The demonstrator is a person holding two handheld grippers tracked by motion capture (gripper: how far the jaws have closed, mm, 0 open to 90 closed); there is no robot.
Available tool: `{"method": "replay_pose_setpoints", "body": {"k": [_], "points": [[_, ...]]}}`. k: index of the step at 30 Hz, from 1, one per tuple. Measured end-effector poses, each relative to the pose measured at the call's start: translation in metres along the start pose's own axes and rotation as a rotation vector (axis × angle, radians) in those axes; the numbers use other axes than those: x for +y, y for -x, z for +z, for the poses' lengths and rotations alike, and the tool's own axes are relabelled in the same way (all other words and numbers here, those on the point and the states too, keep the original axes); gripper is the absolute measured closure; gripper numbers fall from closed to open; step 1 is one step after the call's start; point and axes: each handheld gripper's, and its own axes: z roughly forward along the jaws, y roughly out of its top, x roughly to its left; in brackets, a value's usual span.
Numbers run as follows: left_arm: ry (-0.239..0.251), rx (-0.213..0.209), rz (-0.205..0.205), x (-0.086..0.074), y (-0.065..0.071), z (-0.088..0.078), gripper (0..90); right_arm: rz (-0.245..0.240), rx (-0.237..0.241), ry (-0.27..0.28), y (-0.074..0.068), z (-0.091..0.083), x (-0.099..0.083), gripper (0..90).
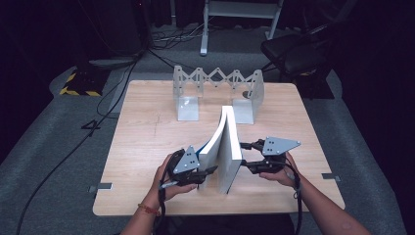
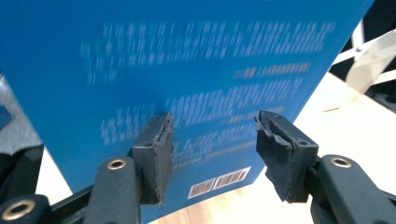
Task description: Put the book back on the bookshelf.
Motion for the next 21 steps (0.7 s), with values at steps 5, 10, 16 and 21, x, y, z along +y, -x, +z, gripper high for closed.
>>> {"method": "replay_pose_setpoints", "body": {"k": [5,10,16,21], "points": [[-0.009,-0.01,-0.047,-0.005,0.012,-0.008,33.4,-0.004,0.016,-0.021,-0.004,0.009,-0.003,46.0],[-0.03,0.015,-0.068,-0.008,0.028,-0.003,22.8,-0.018,0.027,-0.047,-0.01,0.022,-0.004,45.6],[-0.04,0.095,-0.095,-0.003,0.049,0.012,14.6,-0.027,0.031,-0.05,-0.016,0.035,-0.003,43.5],[-0.028,0.181,-0.128,0.0,0.056,0.022,9.1,-0.017,0.026,-0.046,-0.016,0.038,-0.003,40.5]]}}
